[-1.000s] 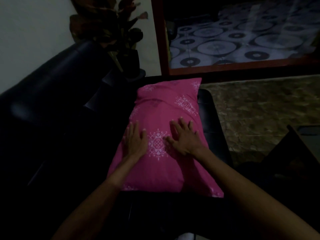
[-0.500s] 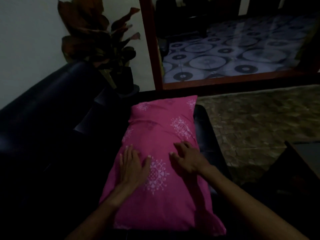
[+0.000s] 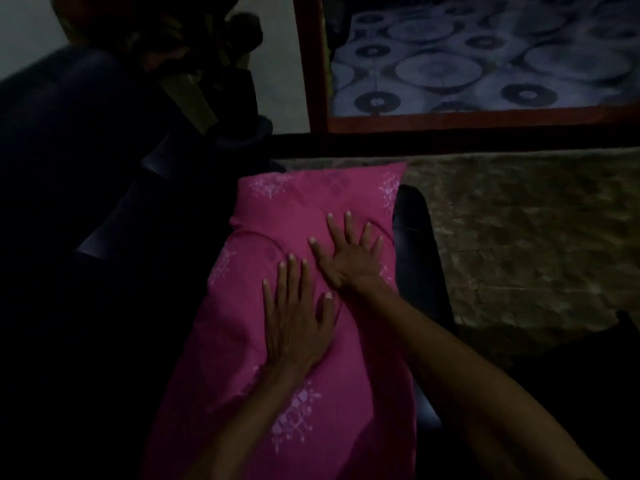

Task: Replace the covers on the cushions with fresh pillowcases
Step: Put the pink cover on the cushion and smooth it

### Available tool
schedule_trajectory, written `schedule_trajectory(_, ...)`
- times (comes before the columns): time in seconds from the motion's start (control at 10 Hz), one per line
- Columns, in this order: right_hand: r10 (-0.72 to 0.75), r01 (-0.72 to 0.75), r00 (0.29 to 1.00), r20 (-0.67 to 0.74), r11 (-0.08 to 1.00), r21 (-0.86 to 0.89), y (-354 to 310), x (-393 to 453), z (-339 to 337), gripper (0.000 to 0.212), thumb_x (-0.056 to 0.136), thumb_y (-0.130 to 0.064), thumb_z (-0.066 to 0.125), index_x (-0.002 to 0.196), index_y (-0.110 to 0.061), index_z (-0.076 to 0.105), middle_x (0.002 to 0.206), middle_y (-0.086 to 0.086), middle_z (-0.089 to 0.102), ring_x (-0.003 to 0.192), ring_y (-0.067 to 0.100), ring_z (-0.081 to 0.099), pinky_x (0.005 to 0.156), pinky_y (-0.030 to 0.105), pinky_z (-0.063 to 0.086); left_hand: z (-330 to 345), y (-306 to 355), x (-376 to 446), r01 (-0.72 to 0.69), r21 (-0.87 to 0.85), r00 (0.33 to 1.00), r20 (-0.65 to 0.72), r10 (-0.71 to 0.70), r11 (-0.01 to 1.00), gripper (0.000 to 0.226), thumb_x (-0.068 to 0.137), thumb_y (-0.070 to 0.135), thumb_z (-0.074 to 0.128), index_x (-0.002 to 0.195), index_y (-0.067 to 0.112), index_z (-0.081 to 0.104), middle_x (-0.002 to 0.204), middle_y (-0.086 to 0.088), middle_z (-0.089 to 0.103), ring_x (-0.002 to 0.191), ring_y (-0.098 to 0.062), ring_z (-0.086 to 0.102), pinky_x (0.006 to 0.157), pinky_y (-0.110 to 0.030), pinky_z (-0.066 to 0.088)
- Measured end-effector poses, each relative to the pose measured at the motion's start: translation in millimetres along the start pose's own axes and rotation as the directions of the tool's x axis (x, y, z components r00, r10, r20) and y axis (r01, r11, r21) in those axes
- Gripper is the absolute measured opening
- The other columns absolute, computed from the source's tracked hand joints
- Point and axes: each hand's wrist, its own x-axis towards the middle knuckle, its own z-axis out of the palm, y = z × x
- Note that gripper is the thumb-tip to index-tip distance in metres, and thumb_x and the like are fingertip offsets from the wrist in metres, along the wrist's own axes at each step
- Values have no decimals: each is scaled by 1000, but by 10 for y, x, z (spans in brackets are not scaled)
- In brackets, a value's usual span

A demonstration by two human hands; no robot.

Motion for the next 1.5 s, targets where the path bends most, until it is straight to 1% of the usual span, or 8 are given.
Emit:
schedule_trajectory(0.3, 46, -31, 979, -198, 996, 82, 210, 583, -316, 76, 98, -72, 23, 162, -34, 9, 170, 0, -9, 154, 37, -13, 117, 64, -16, -207, 145, 218, 60, -81, 991, 125, -49, 995, 85, 89, 66, 28, 159, 19, 22, 168, -1, 7, 155, -20, 0, 123, -54, -1)
schedule_trajectory(0.6, 118, -123, 988, 99, 991, 49, 614, 1484, -401, 85, 81, -92, 10, 156, -54, 4, 169, -10, -11, 153, 41, -12, 117, 70, -7, 65, 490, 372, -159, 80, 947, 295, 129, 984, 101, 81, 89, 28, 161, 29, 9, 168, -4, -8, 153, -24, -18, 114, -69, -11)
schedule_trajectory(0.9, 57, -61, 989, 138, 998, 24, 829, 1942, -660, 87, 87, -81, 15, 160, -34, 22, 170, -3, 10, 156, 27, 0, 122, 62, -5, -54, 493, 225, -182, 20, 935, 314, 167, 983, 98, 84, 86, 33, 160, 30, 9, 168, -1, -7, 154, -24, -12, 117, -68, -5)
schedule_trajectory(1.1, -134, 108, 960, 244, 987, 119, 828, 1792, -523, 60, 109, -46, 8, 162, -20, 9, 170, -1, 0, 156, 16, -9, 122, 51, -14, -151, 433, 41, -167, -7, 933, 322, 161, 986, 105, 79, 89, 36, 160, 29, 9, 168, 3, -6, 155, -21, -7, 118, -65, -1)
schedule_trajectory(1.2, -156, 147, 950, 271, 988, 54, 824, 1678, -595, 74, 95, -47, -1, 161, -15, 8, 170, 4, 1, 156, 22, -5, 124, 48, -8, -202, 406, 3, -163, 14, 928, 341, 149, 987, 103, 81, 90, 32, 161, 27, 10, 168, 4, -6, 154, -19, -8, 118, -64, 1)
schedule_trajectory(1.3, -5, -45, 989, 150, 943, 330, 916, 1742, -650, 65, 102, -42, 25, 158, -9, 27, 162, 15, 31, 150, 30, 29, 122, 42, 22, -214, 375, 13, -161, -24, 932, 324, 160, 987, 95, 88, 83, 34, 160, 27, 9, 168, 4, -6, 154, -17, -10, 119, -63, 0)
schedule_trajectory(1.4, 293, -251, 956, -25, 857, 450, 1178, 1948, -697, 63, 71, -34, 72, 130, -17, 61, 116, 11, 71, 102, 29, 71, 94, 47, 57, -200, 371, 9, -160, -43, 942, 293, 166, 986, 87, 92, 75, 36, 160, 26, 15, 168, 4, 0, 155, -19, -5, 119, -63, 2)
schedule_trajectory(1.5, 278, -261, 958, 65, 756, 601, 1206, 1807, -861, 12, 84, -22, 72, 85, -22, 60, 89, 3, 66, 71, 13, 62, 62, 22, 58, -160, 387, -20, -171, -44, 948, 265, 177, 984, 86, 92, 73, 37, 160, 25, 15, 168, 3, 0, 155, -20, -4, 119, -62, -1)
